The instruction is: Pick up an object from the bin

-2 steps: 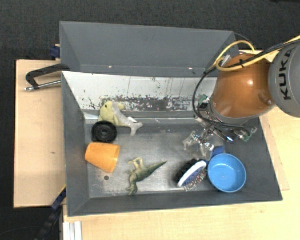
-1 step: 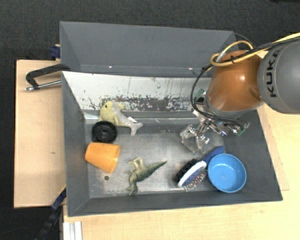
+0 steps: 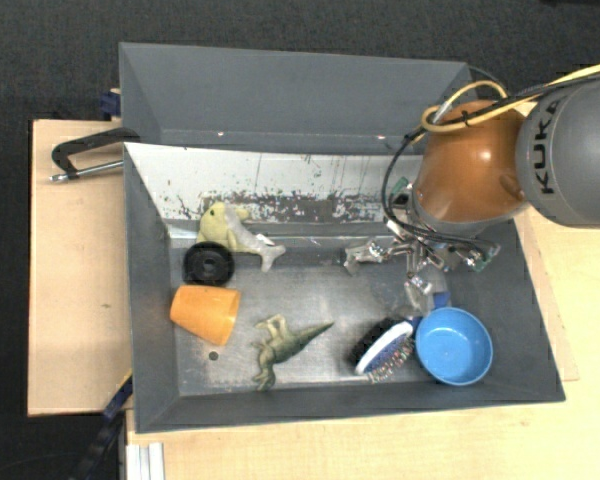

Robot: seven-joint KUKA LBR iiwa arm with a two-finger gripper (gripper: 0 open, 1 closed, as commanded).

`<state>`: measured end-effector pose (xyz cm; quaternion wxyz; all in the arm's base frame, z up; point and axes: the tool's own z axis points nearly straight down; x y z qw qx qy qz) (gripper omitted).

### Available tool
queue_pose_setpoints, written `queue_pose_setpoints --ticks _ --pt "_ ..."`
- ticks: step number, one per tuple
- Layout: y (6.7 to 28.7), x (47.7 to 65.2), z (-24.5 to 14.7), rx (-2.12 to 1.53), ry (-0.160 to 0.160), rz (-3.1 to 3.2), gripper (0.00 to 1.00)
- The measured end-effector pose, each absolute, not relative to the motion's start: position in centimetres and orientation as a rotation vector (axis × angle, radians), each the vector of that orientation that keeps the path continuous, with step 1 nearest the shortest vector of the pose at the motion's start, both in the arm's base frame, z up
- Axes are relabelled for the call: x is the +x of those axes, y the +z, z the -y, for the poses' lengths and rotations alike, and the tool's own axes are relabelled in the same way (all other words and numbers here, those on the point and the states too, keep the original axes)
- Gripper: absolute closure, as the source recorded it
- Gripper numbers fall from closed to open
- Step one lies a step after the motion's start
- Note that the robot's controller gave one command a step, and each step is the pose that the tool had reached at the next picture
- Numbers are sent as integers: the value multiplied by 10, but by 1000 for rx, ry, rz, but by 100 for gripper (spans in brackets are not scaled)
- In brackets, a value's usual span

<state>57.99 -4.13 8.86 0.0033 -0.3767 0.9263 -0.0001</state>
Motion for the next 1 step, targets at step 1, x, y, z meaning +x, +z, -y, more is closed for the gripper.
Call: queue_pose_setpoints --ticks 1 --pt "74 514 46 -953 -9 -2979 0"
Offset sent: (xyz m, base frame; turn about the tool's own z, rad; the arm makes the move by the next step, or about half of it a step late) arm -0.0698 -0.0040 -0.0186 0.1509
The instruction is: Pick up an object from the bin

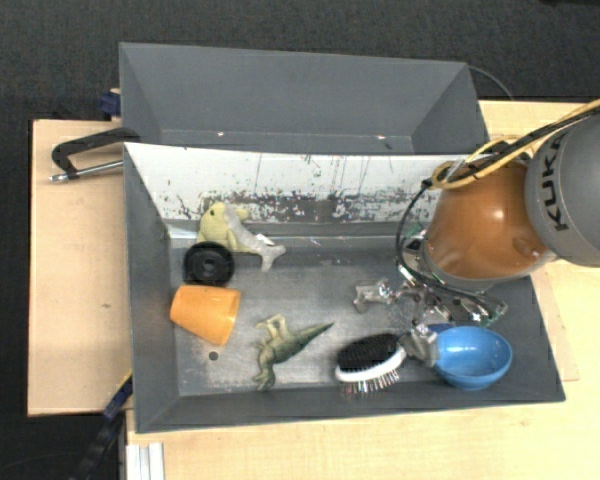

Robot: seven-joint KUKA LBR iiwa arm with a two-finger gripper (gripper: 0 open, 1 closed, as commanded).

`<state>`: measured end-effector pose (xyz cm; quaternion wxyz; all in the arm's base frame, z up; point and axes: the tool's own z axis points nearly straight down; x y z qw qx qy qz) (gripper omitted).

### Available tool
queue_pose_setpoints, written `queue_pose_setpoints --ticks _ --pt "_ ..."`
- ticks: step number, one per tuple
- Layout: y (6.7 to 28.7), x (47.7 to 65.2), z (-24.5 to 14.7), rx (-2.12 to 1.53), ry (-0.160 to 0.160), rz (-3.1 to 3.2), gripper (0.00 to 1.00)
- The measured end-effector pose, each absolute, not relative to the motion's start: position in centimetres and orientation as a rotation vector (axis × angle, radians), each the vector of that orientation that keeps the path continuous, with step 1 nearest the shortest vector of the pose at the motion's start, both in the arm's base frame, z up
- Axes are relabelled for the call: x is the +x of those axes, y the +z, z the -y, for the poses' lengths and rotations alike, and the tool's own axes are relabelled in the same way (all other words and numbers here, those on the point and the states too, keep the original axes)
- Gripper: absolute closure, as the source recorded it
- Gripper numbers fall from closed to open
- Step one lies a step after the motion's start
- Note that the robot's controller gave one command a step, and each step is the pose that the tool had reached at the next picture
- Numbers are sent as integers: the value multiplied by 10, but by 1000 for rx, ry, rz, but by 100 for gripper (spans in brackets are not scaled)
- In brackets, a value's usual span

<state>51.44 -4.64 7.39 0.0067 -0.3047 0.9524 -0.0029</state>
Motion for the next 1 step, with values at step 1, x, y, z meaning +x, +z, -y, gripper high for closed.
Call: queue_pose_setpoints --ticks 1 --pt "73 506 0 -869 -3 -3007 0"
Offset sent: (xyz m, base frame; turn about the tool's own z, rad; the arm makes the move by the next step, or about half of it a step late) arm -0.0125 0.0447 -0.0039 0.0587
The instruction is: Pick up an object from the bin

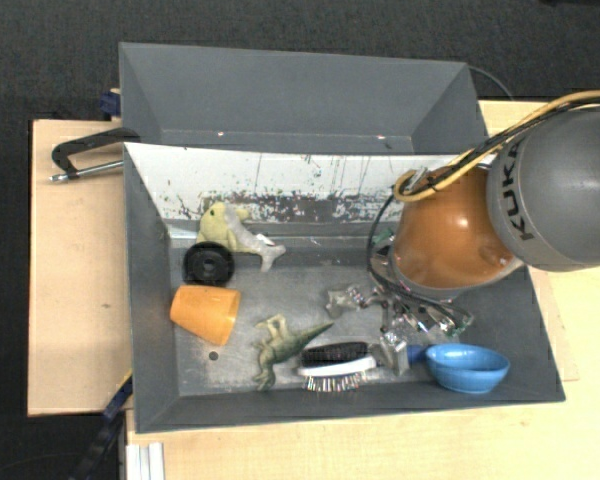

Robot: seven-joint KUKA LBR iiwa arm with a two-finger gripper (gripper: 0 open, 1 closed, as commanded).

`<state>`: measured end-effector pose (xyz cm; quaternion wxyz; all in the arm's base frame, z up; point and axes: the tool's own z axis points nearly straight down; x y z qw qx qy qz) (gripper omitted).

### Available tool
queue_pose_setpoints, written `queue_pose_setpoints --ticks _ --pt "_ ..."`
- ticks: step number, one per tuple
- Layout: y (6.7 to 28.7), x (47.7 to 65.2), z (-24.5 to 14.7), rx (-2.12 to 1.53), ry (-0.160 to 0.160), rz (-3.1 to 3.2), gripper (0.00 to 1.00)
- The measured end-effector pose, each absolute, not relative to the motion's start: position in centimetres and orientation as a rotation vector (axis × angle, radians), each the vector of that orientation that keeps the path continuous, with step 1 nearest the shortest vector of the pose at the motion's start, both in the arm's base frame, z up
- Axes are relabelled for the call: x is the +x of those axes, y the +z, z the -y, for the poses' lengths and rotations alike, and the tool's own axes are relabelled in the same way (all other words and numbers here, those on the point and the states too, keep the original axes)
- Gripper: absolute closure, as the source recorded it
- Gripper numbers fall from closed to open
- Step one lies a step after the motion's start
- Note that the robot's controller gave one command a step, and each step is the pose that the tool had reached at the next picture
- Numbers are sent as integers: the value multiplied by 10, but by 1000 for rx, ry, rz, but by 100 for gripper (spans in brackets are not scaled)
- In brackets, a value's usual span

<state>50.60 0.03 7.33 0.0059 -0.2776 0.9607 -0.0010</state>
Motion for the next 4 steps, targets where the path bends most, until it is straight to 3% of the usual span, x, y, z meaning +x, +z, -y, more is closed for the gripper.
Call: queue_pose_setpoints --ticks 1,2,3,4 --pt "73 505 3 -866 -7 -3014 100" --pt "72 504 0 -868 0 -3011 0" --pt "72 503 3 -868 -5 -3018 100" --pt "107 509 18 -902 -3 -2999 100"
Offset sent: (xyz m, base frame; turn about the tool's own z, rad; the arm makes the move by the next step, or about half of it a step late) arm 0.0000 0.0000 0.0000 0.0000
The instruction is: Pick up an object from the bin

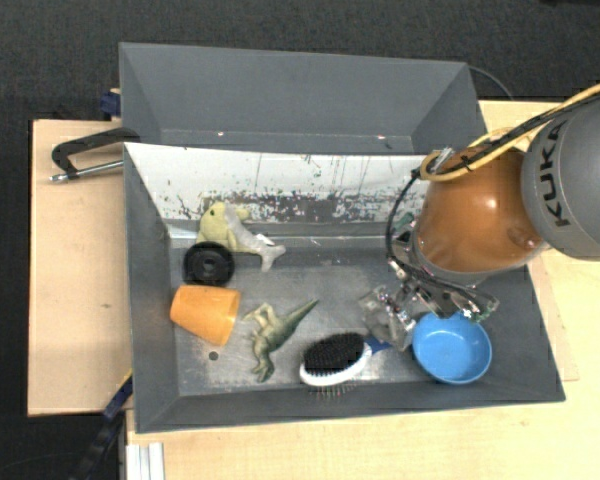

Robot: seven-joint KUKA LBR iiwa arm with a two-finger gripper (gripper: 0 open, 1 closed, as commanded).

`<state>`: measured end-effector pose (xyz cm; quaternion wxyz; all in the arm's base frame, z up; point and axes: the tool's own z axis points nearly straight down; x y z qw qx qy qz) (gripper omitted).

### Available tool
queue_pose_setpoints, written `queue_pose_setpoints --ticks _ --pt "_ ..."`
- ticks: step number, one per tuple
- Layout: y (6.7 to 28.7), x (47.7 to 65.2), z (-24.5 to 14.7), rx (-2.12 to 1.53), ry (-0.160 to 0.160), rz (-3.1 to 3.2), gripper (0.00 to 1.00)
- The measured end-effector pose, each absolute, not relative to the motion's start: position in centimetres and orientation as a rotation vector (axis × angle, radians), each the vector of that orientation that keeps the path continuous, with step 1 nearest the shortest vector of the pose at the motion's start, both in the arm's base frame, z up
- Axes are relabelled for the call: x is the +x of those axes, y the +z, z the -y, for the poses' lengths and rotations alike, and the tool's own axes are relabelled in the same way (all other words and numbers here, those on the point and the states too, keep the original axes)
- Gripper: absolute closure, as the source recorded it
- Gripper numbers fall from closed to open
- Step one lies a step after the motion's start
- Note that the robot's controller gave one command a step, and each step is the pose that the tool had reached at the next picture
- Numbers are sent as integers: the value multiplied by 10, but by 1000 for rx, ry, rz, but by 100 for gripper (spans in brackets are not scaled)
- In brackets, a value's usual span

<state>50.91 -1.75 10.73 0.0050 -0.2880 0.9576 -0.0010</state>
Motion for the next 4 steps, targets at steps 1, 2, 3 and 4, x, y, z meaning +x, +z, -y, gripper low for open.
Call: queue_pose_setpoints --ticks 1,2,3,4 --pt "105 508 16 -906 0 -3002 0" --pt "69 508 39 -973 2 -2989 0" --pt "70 509 37 -974 1 -2984 100" --pt "269 549 118 -925 -12 -2988 100"
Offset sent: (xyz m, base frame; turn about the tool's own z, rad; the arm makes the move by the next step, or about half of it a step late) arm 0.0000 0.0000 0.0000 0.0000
